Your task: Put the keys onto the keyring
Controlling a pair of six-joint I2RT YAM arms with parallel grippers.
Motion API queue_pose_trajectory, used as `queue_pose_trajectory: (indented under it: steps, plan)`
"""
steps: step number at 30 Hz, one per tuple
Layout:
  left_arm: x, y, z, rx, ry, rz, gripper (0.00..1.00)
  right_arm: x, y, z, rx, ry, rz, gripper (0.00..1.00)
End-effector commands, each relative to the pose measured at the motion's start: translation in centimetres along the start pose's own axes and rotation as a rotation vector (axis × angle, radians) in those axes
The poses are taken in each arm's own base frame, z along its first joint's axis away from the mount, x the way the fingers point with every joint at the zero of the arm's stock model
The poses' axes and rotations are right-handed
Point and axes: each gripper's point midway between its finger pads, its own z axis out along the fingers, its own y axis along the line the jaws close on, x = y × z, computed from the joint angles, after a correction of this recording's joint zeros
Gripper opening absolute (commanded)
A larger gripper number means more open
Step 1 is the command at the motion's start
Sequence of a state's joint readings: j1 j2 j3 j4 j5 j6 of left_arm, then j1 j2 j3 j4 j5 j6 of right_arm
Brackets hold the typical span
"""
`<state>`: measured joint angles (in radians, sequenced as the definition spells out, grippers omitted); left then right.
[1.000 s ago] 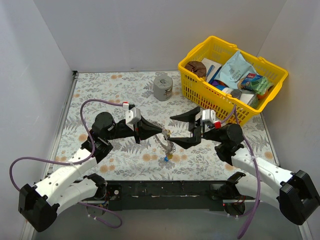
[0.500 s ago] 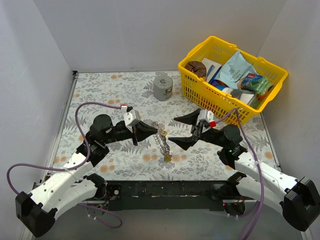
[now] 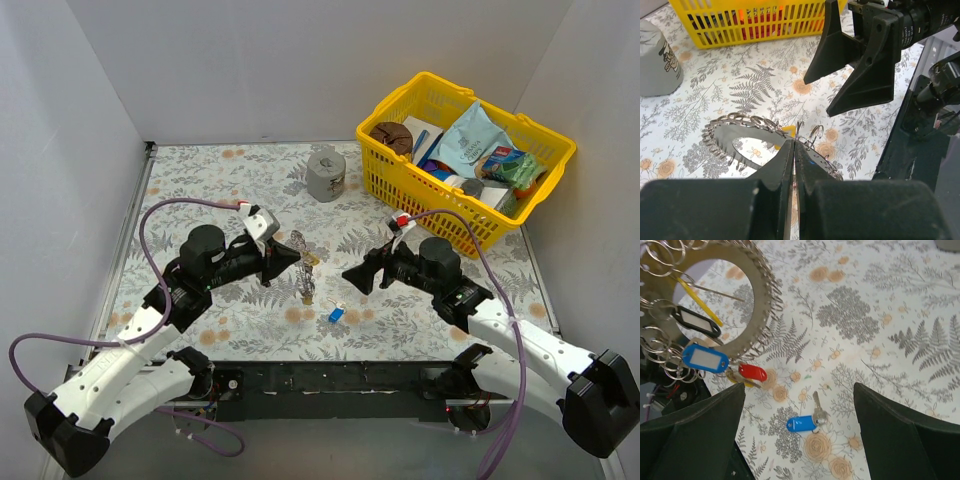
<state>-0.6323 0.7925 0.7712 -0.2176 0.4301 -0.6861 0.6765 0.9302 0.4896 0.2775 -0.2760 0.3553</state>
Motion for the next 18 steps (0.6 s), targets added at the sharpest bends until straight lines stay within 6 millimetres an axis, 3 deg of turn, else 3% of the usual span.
queue_pose_trajectory:
  steps: [1,4,7,10,14,18]
  plan:
    - [0.9,-0.3,-0.1,0.034,0.005,0.069,0.00,2.5,-1.9,-0.7,0.111,0.056,0.107,0.96]
    - [0.8,-1.6,-0.1,0.104,-0.035,0.073,0.00,3.4,-2.2,-1.1,0.141,0.098,0.134,0.96]
    - [-1.9,-3.2,-0.5,0.169,-0.110,0.028,0.00,4.1,-2.2,-1.7,0.167,0.169,0.153,0.97]
    - [-2.9,-4.6,-0.9,0.239,-0.136,-0.006,0.00,3.9,-2.0,-1.9,0.181,0.198,0.176,0.97]
    - [-4.0,-4.9,-1.5,0.242,-0.123,0.017,0.00,5.1,-0.7,-2.1,0.137,0.278,0.243,0.96]
    - [-3.8,-3.4,-2.7,0.111,-0.154,0.015,0.00,8.3,-0.9,-3.3,0.146,0.375,0.294,0.95]
